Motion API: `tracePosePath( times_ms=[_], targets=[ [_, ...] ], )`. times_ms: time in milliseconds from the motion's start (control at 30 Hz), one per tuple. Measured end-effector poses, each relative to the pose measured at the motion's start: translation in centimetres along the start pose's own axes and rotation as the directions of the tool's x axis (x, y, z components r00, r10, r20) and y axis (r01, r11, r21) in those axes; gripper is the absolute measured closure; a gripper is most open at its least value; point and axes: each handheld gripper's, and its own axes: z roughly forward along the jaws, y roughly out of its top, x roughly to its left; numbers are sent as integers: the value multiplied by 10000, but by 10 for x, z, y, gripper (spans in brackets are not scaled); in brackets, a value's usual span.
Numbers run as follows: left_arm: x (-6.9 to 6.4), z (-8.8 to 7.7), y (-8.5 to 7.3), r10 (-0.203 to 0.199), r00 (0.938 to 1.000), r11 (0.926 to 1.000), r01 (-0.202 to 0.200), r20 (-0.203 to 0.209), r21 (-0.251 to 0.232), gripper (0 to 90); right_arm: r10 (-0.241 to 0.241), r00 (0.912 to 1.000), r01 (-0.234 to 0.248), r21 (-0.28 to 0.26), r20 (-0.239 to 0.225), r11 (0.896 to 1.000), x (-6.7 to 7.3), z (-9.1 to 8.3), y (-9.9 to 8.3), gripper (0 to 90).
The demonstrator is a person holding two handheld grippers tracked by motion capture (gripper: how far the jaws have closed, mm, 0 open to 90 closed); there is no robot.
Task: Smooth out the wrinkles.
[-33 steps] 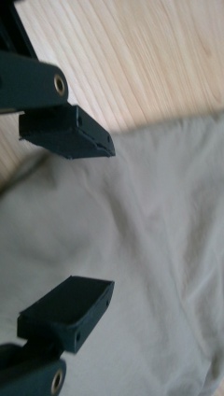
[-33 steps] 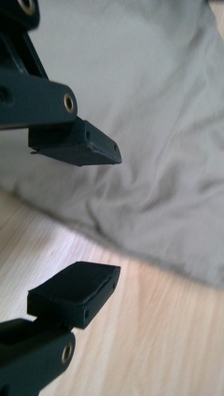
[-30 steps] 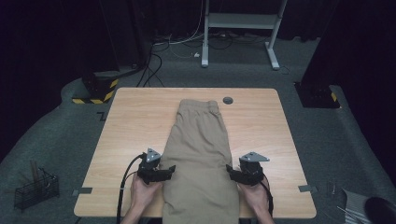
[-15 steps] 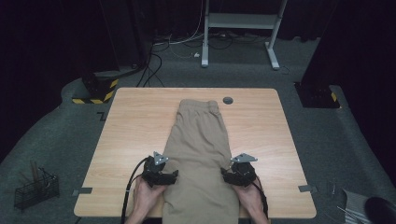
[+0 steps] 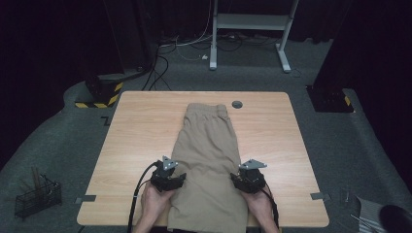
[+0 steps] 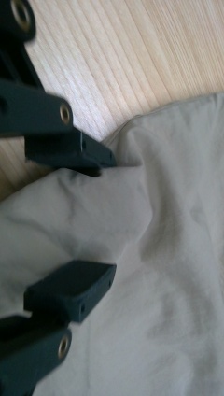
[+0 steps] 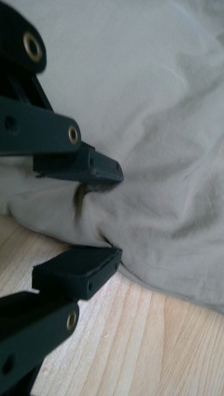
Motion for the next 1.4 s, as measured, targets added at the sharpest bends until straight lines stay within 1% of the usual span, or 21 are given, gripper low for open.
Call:
tracePosePath(
  times_ms=[67,167,233,333,467,533,600,633,700,800,833,933,1000,1067,1133,1200,1233,1333,1400],
  targets=[
    [-1,0,1,33,9999,10000,-33,123,-19,537,-67,10000,67,-3,-21,10000,1,0,0,628],
    [-1,1,2,149,9995,9999,-147,272,-75,641,-191,9997,191,1,-180,9998,1,1,1,695],
    [-1,2,3,175,9991,9998,-173,380,-59,695,-200,9993,199,-51,-308,9998,1,1,1,759],
    [0,3,3,113,9981,9999,-106,607,-108,761,-231,9980,223,-142,-581,9997,1,2,0,819],
    [2,4,4,128,9961,9998,-117,871,-133,814,-350,9969,335,-224,-700,9992,0,2,0,849],
    [4,4,5,86,9943,9999,-75,1063,-108,829,-447,9963,431,-236,-729,9988,0,2,0,859],
    [7,3,5,98,9925,9999,-80,1215,-149,839,-397,9959,376,-271,-816,9989,-1,2,0,863],
    [8,2,6,51,9911,9998,-22,1333,-219,842,-369,9957,347,-271,-851,9990,-2,2,0,864],
    [10,-3,7,-64,9873,9990,135,1590,-437,845,-517,9958,484,-443,-762,9978,-3,-1,0,865],
    [13,-9,12,-58,9837,9977,179,1798,-658,847,-631,9955,571,-848,-701,9948,-4,-10,2,866],
    [13,-11,14,19,9831,9972,117,1832,-732,848,-637,9955,567,-972,-704,9936,-5,-12,3,866],
    [15,-20,23,75,9813,9935,146,1924,-1133,848,-788,9948,701,-1271,-646,9894,-8,-17,10,866],
    [18,-25,28,-36,9803,9904,308,1974,-1347,849,-803,9944,691,-1511,-690,9861,-9,-21,15,866],
    [20,-29,31,-122,9787,9884,428,2049,-1459,849,-855,9940,730,-1680,-684,9831,-10,-27,22,867],
    [21,-32,35,-97,9784,9860,438,2067,-1607,849,-1010,9930,880,-1878,-612,9783,-11,-33,28,867],
    [23,-34,37,-164,9759,9835,550,2178,-1723,849,-1088,9924,952,-2022,-570,9747,-11,-36,32,868],
    [24,-35,38,-144,9755,9827,544,2197,-1771,849,-1075,9926,935,-2084,-571,9736,-12,-37,34,868],
    [24,-39,42,-100,9755,9791,542,2197,-1963,849,-968,9932,798,-2273,-646,9706,-15,-40,38,868],
    [25,-42,45,-10,9765,9768,471,2154,-2091,849,-1014,9931,846,-2379,-591,9676,-15,-43,40,868]
  ],
)
